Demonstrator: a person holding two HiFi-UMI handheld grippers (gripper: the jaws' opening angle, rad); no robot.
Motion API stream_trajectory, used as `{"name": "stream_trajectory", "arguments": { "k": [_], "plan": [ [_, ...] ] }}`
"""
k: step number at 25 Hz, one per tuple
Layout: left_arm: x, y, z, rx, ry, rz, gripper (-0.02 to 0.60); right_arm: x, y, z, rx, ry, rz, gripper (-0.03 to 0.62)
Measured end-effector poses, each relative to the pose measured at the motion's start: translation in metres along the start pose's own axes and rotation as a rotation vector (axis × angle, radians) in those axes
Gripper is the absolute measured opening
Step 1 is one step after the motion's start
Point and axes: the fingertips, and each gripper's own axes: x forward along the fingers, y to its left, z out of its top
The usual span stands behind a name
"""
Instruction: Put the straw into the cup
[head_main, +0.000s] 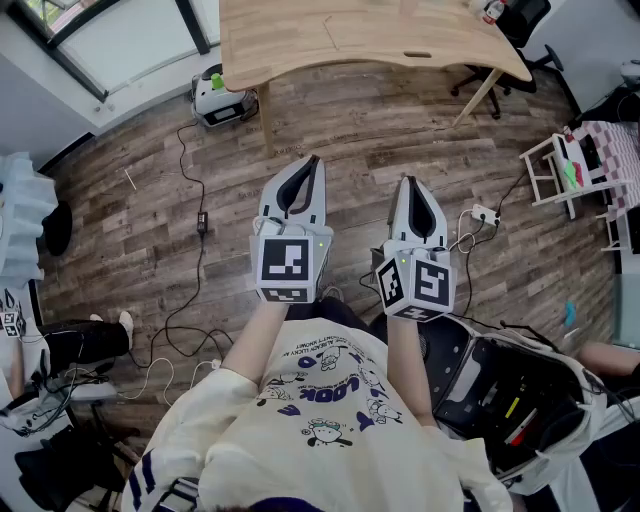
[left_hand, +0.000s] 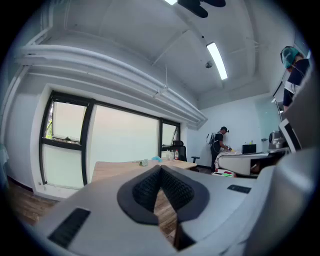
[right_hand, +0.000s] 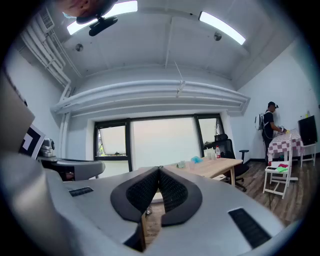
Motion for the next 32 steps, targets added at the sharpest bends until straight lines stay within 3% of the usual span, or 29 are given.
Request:
{"name": "stream_trajectory", "arguments": {
  "k": [32],
  "plan": [
    [0.012, -0.022, -0.023, -0.003, 0.057, 0.083, 0.025, 0.006, -0.048, -0.020, 0.061, 0.049, 0.035, -0.006]
  ]
}}
